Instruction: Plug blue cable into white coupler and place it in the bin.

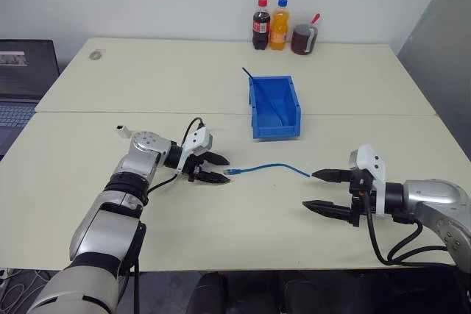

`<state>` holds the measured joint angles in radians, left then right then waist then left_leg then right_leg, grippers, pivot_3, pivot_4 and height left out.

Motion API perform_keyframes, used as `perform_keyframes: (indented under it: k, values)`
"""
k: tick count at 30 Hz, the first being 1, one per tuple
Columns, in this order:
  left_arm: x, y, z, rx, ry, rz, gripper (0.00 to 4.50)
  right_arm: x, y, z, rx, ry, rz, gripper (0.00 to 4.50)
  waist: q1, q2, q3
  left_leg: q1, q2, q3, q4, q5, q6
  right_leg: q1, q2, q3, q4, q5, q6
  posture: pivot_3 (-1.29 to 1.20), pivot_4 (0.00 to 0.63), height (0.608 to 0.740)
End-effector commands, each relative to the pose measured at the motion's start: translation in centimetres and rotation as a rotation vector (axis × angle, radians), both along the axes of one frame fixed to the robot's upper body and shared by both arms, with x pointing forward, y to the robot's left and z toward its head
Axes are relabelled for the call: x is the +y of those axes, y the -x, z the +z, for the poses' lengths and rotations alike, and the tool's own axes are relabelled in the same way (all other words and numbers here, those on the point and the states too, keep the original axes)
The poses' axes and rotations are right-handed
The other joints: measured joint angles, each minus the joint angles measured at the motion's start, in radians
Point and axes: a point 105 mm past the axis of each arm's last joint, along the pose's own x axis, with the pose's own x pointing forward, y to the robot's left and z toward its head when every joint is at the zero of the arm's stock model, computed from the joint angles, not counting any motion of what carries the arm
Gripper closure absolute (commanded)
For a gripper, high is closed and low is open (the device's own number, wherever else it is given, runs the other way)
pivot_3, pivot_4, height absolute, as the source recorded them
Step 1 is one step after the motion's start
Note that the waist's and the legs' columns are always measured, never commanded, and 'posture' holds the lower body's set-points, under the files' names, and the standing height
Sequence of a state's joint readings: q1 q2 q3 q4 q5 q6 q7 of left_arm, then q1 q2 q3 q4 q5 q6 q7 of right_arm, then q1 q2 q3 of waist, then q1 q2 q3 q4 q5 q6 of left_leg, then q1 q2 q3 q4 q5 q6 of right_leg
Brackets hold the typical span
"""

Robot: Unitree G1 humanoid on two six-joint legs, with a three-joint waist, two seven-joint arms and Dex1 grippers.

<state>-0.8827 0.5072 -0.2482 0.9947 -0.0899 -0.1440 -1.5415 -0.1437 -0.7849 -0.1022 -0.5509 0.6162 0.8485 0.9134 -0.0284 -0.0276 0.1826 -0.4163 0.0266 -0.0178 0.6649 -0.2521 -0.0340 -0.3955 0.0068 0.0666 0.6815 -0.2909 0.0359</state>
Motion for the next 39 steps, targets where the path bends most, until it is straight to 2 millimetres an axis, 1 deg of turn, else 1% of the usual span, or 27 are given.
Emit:
perform_keyframes:
  k: [1, 4, 6, 7, 8, 11, 13, 15, 16, 17, 18, 19, 20, 22, 23, 24, 25, 26, 28, 30, 32, 34, 39]
  values:
    - [-0.2, 0.9, -1.3, 0.046, -0.036, -0.053, 2.68, 0.0, 0.2, 1.0, -0.041, -0.003, -0.001, 0.17, 0.000, 0.000, 0.000, 0.000, 0.000, -0.001, 0.000, 0.000, 0.000, 0.000, 0.000, 0.000, 0.000, 0.000, 0.000, 0.00, 0.150, 0.740]
    - [0.0, 1.1, -1.6, 0.054, -0.053, -0.065, 3.42, 0.0, 0.2, 0.9, -0.041, -0.001, -0.004, 0.17, 0.000, 0.000, 0.000, 0.000, 0.000, -0.002, 0.000, 0.000, 0.000, 0.000, 0.000, -0.001, 0.000, 0.000, 0.000, 0.00, 0.150, 0.740]
    - [0.4, 1.1, -1.7, 0.053, -0.067, -0.059, 3.81, -0.1, 0.2, 0.9, -0.041, 0.000, -0.006, 0.17, 0.000, 0.000, 0.000, 0.000, 0.000, -0.002, 0.000, 0.000, 0.000, 0.000, 0.000, -0.001, 0.000, 0.000, 0.000, 0.00, 0.150, 0.740]
    - [0.5, 1.0, -1.7, 0.050, -0.071, -0.055, 4.13, -0.1, 0.1, 0.9, -0.042, 0.000, -0.006, 0.17, 0.000, 0.000, 0.000, 0.000, 0.000, -0.002, 0.000, 0.000, 0.000, 0.000, 0.000, -0.001, 0.000, 0.000, 0.000, 0.00, 0.150, 0.740]
    - [0.7, 0.9, -1.7, 0.045, -0.070, -0.046, 4.23, -0.1, 0.1, 0.9, -0.043, 0.001, -0.007, 0.17, 0.000, 0.000, 0.000, 0.000, 0.000, -0.003, 0.000, 0.000, 0.000, 0.000, 0.000, -0.001, 0.000, 0.000, 0.000, 0.00, 0.150, 0.740]
    - [0.8, 0.4, -1.3, 0.021, -0.049, -0.004, 4.24, 0.1, 0.1, 0.9, -0.047, 0.000, -0.003, 0.17, -0.001, 0.000, 0.000, 0.001, 0.000, -0.003, 0.000, 0.000, 0.000, 0.001, 0.000, -0.002, 0.000, 0.000, 0.000, 0.00, 0.150, 0.740]
    - [0.6, -0.2, -0.6, 0.001, -0.009, 0.035, 4.24, 0.5, 0.2, 0.8, -0.048, -0.006, -0.001, 0.17, -0.002, 0.000, 0.000, 0.001, 0.000, -0.003, 0.000, 0.000, 0.000, 0.001, 0.001, -0.002, 0.001, 0.000, 0.000, 0.00, 0.150, 0.740]
    - [0.0, -0.9, 0.9, 0.002, 0.071, 0.095, 4.24, 1.3, 0.5, 0.8, -0.026, -0.048, -0.009, 0.17, -0.002, 0.000, 0.000, 0.001, 0.000, -0.004, 0.000, 0.000, 0.000, 0.001, 0.001, -0.002, 0.001, 0.000, 0.000, 0.00, 0.150, 0.740]
    - [-0.5, -1.2, 2.0, 0.026, 0.133, 0.122, 4.24, 1.7, 0.6, 0.8, -0.008, -0.081, -0.017, 0.17, -0.002, 0.000, 0.000, 0.001, 0.001, -0.005, 0.000, 0.000, 0.000, 0.001, 0.001, -0.003, 0.002, 0.000, 0.000, 0.00, 0.150, 0.740]
    - [-1.3, -1.5, 4.1, 0.069, 0.248, 0.165, 4.24, 2.5, 0.7, 0.8, 0.032, -0.152, -0.038, 0.17, -0.002, 0.000, 0.000, 0.001, 0.001, -0.005, 0.000, 0.000, 0.000, 0.001, 0.001, -0.003, 0.002, 0.000, 0.000, 0.00, 0.150, 0.740]
    - [-2.0, -1.2, 6.0, 0.116, 0.345, 0.185, 4.24, 3.1, 0.8, 0.8, 0.074, -0.213, -0.051, 0.17, -0.003, 0.000, 0.000, 0.000, 0.001, -0.006, 0.000, 0.000, 0.000, 0.001, 0.002, -0.004, 0.003, 0.000, 0.000, 0.00, 0.150, 0.740]
    - [-2.7, -0.4, 7.7, 0.167, 0.433, 0.189, 4.24, 3.9, 0.8, 0.7, 0.124, -0.276, -0.060, 0.17, -0.003, 0.000, 0.000, 0.000, 0.003, -0.007, 0.001, 0.000, 0.000, 0.001, 0.002, -0.005, 0.003, 0.000, 0.000, 0.00, 0.150, 0.740]
    - [-3.3, 0.7, 8.9, 0.208, 0.487, 0.184, 4.24, 4.4, 0.7, 0.6, 0.165, -0.324, -0.067, 0.17, -0.004, 0.000, 0.000, -0.001, 0.005, -0.008, 0.001, 0.001, 0.000, 0.000, 0.002, -0.005, 0.004, 0.000, 0.000, 0.00, 0.150, 0.740]
    - [-4.3, 3.3, 10.5, 0.302, 0.584, 0.179, 4.24, 5.4, 0.0, 0.3, 0.252, -0.400, -0.067, 0.17, -0.007, 0.000, 0.000, -0.001, 0.007, -0.007, 0.001, 0.001, 0.000, -0.001, -0.001, -0.004, 0.007, -0.001, -0.001, 0.00, 0.150, 0.740]
    - [-4.6, 4.2, 10.9, 0.339, 0.612, 0.181, 4.24, 5.7, -0.2, 0.2, 0.283, -0.421, -0.062, 0.17, -0.012, 0.001, 0.000, -0.001, 0.006, -0.007, 0.000, 0.001, 0.000, -0.001, -0.003, -0.003, 0.007, -0.001, -0.001, 0.00, 0.150, 0.740]
    - [-4.9, 5.6, 11.1, 0.387, 0.629, 0.170, 4.24, 6.0, -0.7, 0.4, 0.312, -0.445, -0.050, 0.17, -0.012, 0.001, 0.000, 0.000, 0.005, -0.006, 0.000, 0.001, -0.001, -0.001, -0.005, -0.002, 0.008, -0.001, -0.001, 0.00, 0.150, 0.740]
    - [-5.1, 6.5, 11.2, 0.417, 0.635, 0.165, 4.24, 6.2, -0.9, 0.6, 0.328, -0.459, -0.042, 0.17, -0.015, 0.001, 0.000, 0.000, 0.004, -0.006, 0.001, 0.001, -0.001, -0.001, -0.007, -0.003, 0.008, -0.001, -0.001, 0.00, 0.150, 0.740]
    - [-5.2, 7.4, 10.8, 0.447, 0.626, 0.163, 4.24, 6.4, -1.5, 1.4, 0.344, -0.490, -0.027, 0.17, -0.015, 0.001, 0.000, 0.001, 0.003, -0.006, 0.001, 0.001, -0.001, 0.000, -0.007, -0.002, 0.009, -0.001, -0.001, 0.00, 0.150, 0.740]
    - [-5.3, 8.5, 10.2, 0.485, 0.610, 0.171, 4.24, 6.4, -2.2, 2.6, 0.370, -0.537, -0.003, 0.17, -0.018, 0.001, 0.000, 0.002, 0.002, -0.006, 0.001, 0.003, -0.003, 0.000, -0.007, -0.002, 0.011, -0.001, -0.001, 0.00, 0.150, 0.740]
    - [-5.1, 9.3, 9.3, 0.514, 0.585, 0.182, 4.24, 6.4, -2.4, 4.1, 0.417, -0.596, 0.055, 0.17, -0.019, 0.001, 0.000, 0.004, 0.002, -0.006, 0.001, 0.004, -0.003, 0.000, -0.006, -0.002, 0.014, -0.001, -0.001, 0.00, 0.150, 0.740]
    - [-4.8, 9.7, 8.6, 0.536, 0.574, 0.196, 4.24, 6.4, -2.0, 5.1, 0.462, -0.608, 0.132, 0.17, -0.018, 0.001, 0.000, 0.007, 0.002, -0.006, 0.000, 0.005, -0.003, 0.003, -0.005, -0.002, 0.014, -0.001, -0.001, 0.00, 0.150, 0.740]
    - [-4.6, 9.6, 8.5, 0.539, 0.577, 0.210, 4.24, 6.5, -1.4, 5.5, 0.496, -0.588, 0.190, 0.17, -0.015, 0.001, 0.000, 0.012, 0.001, -0.006, -0.001, 0.005, -0.003, 0.008, -0.004, -0.002, 0.013, -0.002, -0.001, 0.00, 0.150, 0.740]
    - [-4.9, 9.2, 8.8, 0.521, 0.597, 0.215, 4.24, 7.2, -0.7, 4.8, 0.534, -0.538, 0.220, 0.17, -0.013, 0.001, 0.000, 0.012, 0.001, -0.005, -0.002, 0.005, -0.003, 0.008, -0.003, -0.001, 0.009, -0.002, -0.001, 0.00, 0.150, 0.740]
